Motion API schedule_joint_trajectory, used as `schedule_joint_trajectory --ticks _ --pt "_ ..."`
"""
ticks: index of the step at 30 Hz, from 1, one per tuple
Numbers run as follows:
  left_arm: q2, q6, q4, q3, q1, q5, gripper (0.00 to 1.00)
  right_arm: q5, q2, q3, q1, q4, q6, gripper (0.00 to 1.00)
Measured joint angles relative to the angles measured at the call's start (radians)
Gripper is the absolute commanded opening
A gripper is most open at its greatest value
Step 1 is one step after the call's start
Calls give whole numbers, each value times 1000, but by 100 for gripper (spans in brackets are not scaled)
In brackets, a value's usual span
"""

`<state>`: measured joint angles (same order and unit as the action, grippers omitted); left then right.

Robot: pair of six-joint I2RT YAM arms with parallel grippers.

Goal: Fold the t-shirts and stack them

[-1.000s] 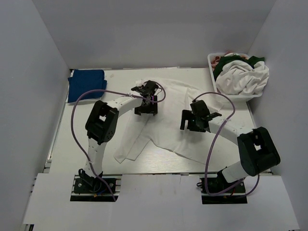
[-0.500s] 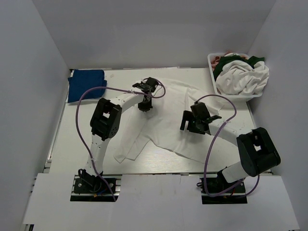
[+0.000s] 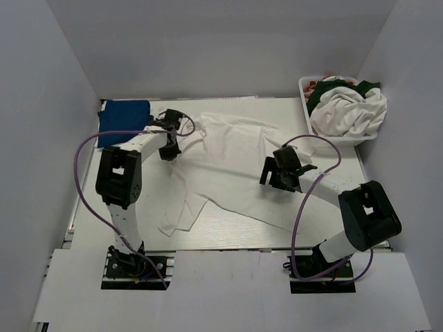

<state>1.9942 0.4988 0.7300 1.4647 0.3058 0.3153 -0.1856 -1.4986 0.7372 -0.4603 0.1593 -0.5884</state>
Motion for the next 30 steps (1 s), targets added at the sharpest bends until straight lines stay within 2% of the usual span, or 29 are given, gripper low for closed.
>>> schedule_joint_trajectory --ticks 3,5,6,8,9,12,13,17,20,23,25,28,30 --pt "-53 -10 -7 -34 -71 0 0 -35 -8 8 1 6 -9 89" --pt "-61 -17 -13 -34 -122 0 5 -57 -9 8 5 14 -11 89" --pt "-58 -19 -14 -31 -146 -6 14 -67 -9 8 8 18 -11 89" --pt "-50 -22 -5 -27 -187 -26 23 -78 -8 9 14 24 -14 89" --pt "-45 -25 3 -27 -204 -35 41 -82 -9 11 17 30 -13 89" --pt "-40 -34 14 -28 -267 -34 72 -109 -15 21 35 61 -7 89" --pt "-40 -27 19 -30 -294 -33 100 -116 -20 28 43 75 -6 89" --pt "-57 -17 36 -49 -368 -42 100 -142 -37 54 67 127 6 89" --pt "-119 -17 31 -98 -375 -86 100 -133 -30 57 64 163 45 90" --pt "-232 -19 -5 -175 -349 -209 100 -122 5 57 48 195 78 90" --pt "-324 -25 -74 -253 -328 -339 100 -117 47 59 35 202 96 90" --pt "-440 -28 -167 -369 -271 -528 100 -100 103 66 20 204 103 90" --pt "-467 -24 -203 -409 -219 -604 100 -85 118 70 17 198 101 90"
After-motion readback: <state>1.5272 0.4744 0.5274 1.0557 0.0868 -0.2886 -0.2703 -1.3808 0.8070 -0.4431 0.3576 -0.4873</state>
